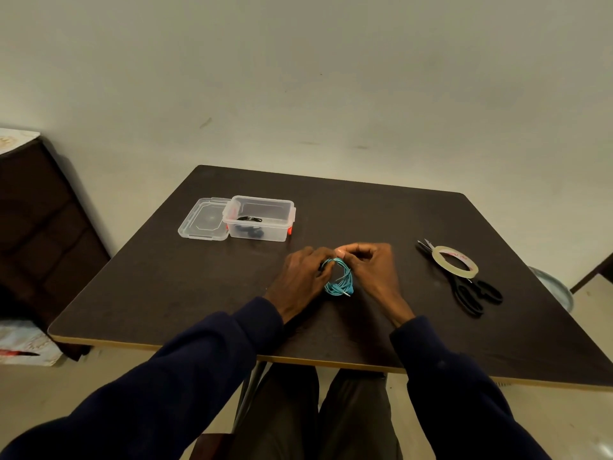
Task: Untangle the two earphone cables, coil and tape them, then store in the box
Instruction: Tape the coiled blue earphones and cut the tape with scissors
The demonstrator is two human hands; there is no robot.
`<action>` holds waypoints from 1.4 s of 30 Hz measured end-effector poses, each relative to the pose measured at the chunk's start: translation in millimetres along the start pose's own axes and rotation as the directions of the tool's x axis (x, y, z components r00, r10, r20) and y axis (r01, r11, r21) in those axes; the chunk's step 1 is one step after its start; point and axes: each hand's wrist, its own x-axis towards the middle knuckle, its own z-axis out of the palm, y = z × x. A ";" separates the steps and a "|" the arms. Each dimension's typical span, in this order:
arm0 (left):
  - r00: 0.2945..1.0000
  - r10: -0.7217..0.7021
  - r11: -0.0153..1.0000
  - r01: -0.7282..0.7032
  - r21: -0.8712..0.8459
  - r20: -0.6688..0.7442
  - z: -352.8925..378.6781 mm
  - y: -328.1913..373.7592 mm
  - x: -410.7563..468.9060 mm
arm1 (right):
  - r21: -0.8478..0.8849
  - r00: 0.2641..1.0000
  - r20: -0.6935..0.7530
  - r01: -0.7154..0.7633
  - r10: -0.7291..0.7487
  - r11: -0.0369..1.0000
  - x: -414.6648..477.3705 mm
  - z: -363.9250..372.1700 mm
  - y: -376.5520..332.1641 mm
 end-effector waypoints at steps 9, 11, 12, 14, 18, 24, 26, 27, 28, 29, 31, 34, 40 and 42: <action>0.997 0.024 0.999 -0.026 -0.027 -0.078 -3.4 3.2 4.2 | -0.030 0.991 0.134 -0.005 0.009 1.000 -5.7 -3.2 4.3; 0.997 -0.013 0.997 0.008 -0.071 -0.071 -4.6 4.4 6.3 | -0.029 0.992 0.126 0.020 -0.017 0.999 -6.3 -2.8 4.4; 0.997 -0.037 0.995 0.030 -0.097 -0.065 -5.4 5.7 6.9 | -0.019 0.993 0.118 0.023 -0.020 1.000 -6.1 -2.6 5.0; 0.995 -0.090 0.986 0.085 -0.142 -0.031 -7.4 8.2 8.3 | -0.013 0.993 0.119 0.022 -0.020 1.000 -5.7 -2.5 6.3; 0.976 -0.210 0.955 0.217 -0.202 0.059 -10.1 10.4 11.9 | -0.033 0.989 0.146 0.031 -0.026 0.999 -5.1 -2.9 9.9; 0.915 -0.352 0.894 0.391 -0.219 0.194 -16.4 14.0 20.2 | -0.058 0.981 0.191 0.048 -0.037 0.997 -6.3 -2.3 9.7; 0.878 -0.392 0.861 0.456 -0.226 0.275 -18.8 12.8 24.7 | -0.067 0.980 0.191 0.067 -0.053 0.996 -7.2 -1.3 9.7; 0.860 -0.402 0.845 0.481 -0.234 0.314 -20.5 13.2 26.5 | -0.070 0.980 0.188 0.073 -0.059 0.995 -7.2 -0.9 10.3; 0.841 -0.412 0.825 0.507 -0.249 0.350 -22.7 14.0 28.0 | -0.069 0.980 0.188 0.078 -0.064 0.995 -7.7 -0.7 10.1; 0.822 -0.421 0.798 0.537 -0.275 0.384 -25.1 15.4 29.1 | -0.067 0.979 0.191 0.083 -0.069 0.994 -8.1 -0.5 10.0; 0.774 -0.444 0.718 0.609 -0.338 0.452 -28.7 16.0 30.2 | -0.074 0.976 0.201 0.103 -0.086 0.992 -9.3 -0.3 10.5; 0.707 -0.476 0.604 0.695 -0.389 0.524 -33.0 15.8 31.2 | -0.091 0.973 0.196 0.145 -0.125 0.985 -12.3 -0.8 9.1; 0.632 -0.549 0.424 0.775 -0.469 0.547 -40.1 18.7 36.4 | -0.133 0.962 0.114 0.261 -0.247 0.956 -16.1 -1.3 7.1; 0.619 -0.574 0.401 0.783 -0.476 0.536 -41.2 18.6 37.5 | -0.204 0.950 0.089 0.311 -0.299 0.928 -16.9 -0.5 9.5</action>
